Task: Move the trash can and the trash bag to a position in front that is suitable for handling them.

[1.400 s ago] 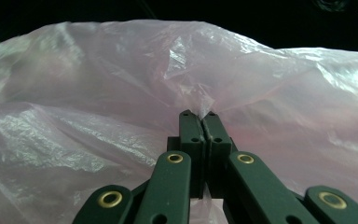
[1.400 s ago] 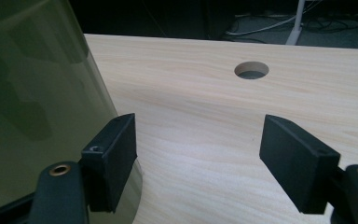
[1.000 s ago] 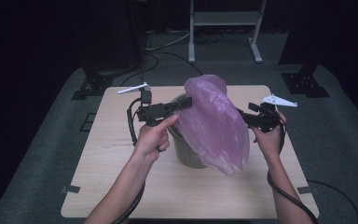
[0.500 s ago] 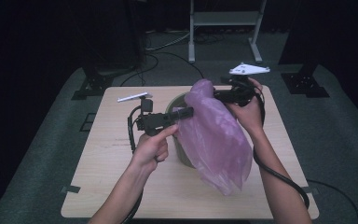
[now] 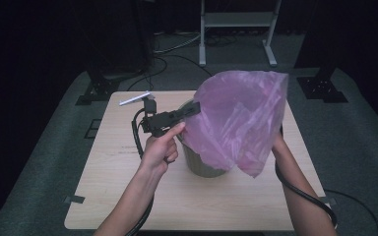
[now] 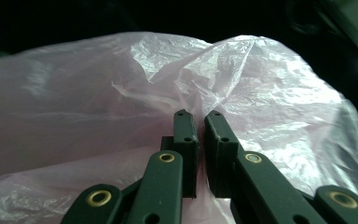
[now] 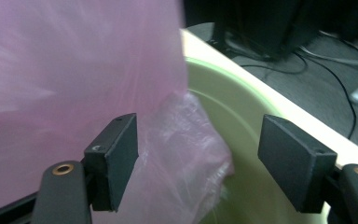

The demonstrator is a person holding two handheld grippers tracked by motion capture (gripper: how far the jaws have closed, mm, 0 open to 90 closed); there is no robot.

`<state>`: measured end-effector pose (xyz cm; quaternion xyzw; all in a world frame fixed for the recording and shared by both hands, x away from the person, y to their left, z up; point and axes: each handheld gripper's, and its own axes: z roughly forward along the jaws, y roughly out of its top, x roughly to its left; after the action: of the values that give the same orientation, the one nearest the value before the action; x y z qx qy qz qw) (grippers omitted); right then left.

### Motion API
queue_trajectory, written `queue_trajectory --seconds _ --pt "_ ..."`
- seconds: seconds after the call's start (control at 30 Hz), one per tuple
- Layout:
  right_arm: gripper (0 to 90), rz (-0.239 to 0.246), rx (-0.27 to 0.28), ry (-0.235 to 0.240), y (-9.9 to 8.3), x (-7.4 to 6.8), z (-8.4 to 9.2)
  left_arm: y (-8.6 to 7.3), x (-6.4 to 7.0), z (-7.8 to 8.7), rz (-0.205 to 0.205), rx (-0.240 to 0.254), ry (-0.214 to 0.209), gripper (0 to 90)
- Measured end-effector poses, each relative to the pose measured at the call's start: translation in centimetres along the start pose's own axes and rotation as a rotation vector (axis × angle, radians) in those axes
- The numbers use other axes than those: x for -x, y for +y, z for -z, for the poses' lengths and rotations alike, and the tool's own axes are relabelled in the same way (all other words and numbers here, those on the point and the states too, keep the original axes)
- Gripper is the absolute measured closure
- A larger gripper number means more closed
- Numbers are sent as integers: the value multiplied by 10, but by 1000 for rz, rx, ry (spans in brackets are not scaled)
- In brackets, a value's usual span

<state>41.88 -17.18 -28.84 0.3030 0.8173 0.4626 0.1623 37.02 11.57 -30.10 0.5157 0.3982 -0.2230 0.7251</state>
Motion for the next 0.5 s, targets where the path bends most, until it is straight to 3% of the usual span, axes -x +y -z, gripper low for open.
queue_trajectory --seconds 0.07,0.13,0.23,0.3,0.5 --pt "275 -60 28 -5 -6 11 8 2 -9 -1 21 23 32 798" --pt "274 -114 64 -9 -14 20 16 5 -17 -4 25 15 76 710" --pt "272 -153 89 1 -25 29 25 9 -24 -6 16 -3 130 562" --pt "270 -164 92 8 -31 31 29 11 -22 -7 -25 -12 160 465" --pt "266 -201 117 54 -51 38 38 15 -14 -7 -157 -53 192 360"
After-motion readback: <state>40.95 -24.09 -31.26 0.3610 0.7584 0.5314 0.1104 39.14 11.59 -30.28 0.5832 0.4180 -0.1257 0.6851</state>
